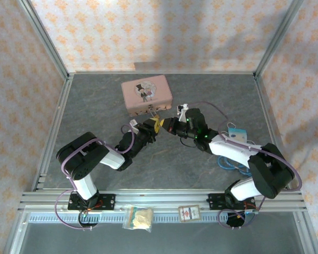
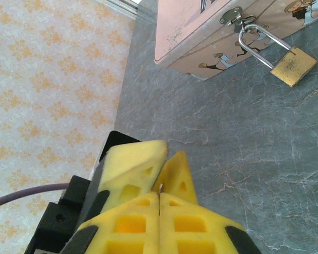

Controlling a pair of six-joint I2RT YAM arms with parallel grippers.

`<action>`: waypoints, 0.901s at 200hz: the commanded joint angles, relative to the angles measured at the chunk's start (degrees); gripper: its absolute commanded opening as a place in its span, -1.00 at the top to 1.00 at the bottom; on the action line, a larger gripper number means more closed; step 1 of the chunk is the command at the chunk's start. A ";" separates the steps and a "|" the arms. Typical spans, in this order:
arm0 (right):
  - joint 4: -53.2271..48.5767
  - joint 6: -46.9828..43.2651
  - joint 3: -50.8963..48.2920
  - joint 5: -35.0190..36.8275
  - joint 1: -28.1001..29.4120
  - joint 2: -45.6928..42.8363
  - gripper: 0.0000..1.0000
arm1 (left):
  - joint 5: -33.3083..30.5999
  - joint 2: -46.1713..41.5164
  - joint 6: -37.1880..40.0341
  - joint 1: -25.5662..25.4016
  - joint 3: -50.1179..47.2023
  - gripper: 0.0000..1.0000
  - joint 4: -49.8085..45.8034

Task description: Unlock the padlock with the key

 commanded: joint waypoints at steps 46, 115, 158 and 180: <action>-7.04 -4.02 0.72 5.69 -0.39 -4.61 0.31 | -0.59 -5.05 6.61 0.04 0.74 1.00 -1.87; 12.61 -1.06 -6.28 -6.71 -1.82 -6.77 0.09 | -4.93 -22.21 45.07 -1.34 7.97 1.00 -29.41; 27.22 3.59 -8.70 -12.72 -1.82 -6.29 0.13 | -3.91 -24.44 51.72 -2.22 6.42 1.00 -28.01; 27.69 3.00 -9.62 -11.24 -1.82 -8.50 0.15 | -4.36 -24.91 53.02 -2.49 5.50 1.00 -27.21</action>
